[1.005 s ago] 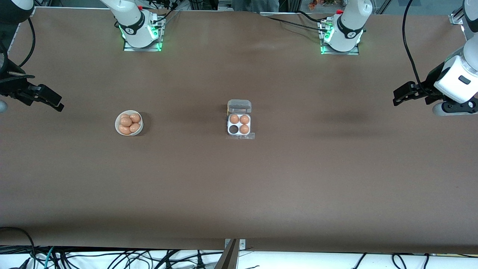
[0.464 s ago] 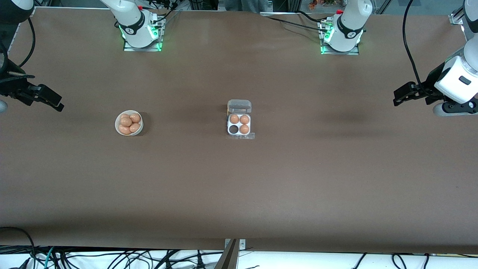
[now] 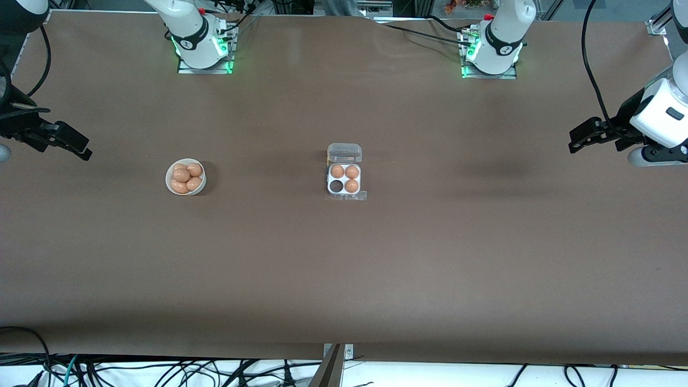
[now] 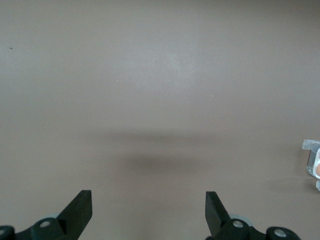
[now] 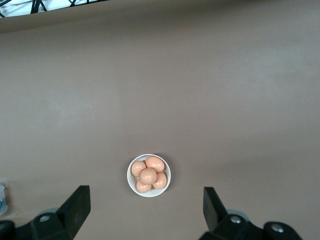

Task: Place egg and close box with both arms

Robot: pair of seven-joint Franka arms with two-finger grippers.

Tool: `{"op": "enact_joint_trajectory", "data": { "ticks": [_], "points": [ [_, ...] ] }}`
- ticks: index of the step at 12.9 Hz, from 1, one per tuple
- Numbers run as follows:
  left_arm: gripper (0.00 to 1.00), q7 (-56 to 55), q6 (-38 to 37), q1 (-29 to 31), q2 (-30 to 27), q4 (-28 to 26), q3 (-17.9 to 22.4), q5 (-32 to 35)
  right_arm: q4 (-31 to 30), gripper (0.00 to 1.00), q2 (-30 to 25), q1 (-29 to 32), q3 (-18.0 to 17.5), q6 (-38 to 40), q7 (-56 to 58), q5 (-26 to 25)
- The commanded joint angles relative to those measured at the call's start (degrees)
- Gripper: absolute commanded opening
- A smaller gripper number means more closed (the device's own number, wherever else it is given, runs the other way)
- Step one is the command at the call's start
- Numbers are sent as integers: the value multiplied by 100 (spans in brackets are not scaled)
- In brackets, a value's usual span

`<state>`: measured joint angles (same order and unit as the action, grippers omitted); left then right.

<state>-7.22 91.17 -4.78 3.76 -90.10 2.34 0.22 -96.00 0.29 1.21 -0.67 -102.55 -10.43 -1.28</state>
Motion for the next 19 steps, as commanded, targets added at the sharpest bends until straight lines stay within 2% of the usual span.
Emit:
{"op": "enact_joint_trajectory", "data": {
  "ticks": [1, 16, 19],
  "points": [
    [100, 125, -100, 3, 125, 220, 21, -101, -77, 100, -82, 11, -21, 7, 6, 40],
    [100, 116, -100, 21, 152, 203, 21, -110, -77, 100, -82, 10, -21, 7, 6, 40],
    [100, 116, -100, 21, 178, 203, 21, -110, -155, 100, 198, -50, -29, 25, 94, 5]
  ]
}}
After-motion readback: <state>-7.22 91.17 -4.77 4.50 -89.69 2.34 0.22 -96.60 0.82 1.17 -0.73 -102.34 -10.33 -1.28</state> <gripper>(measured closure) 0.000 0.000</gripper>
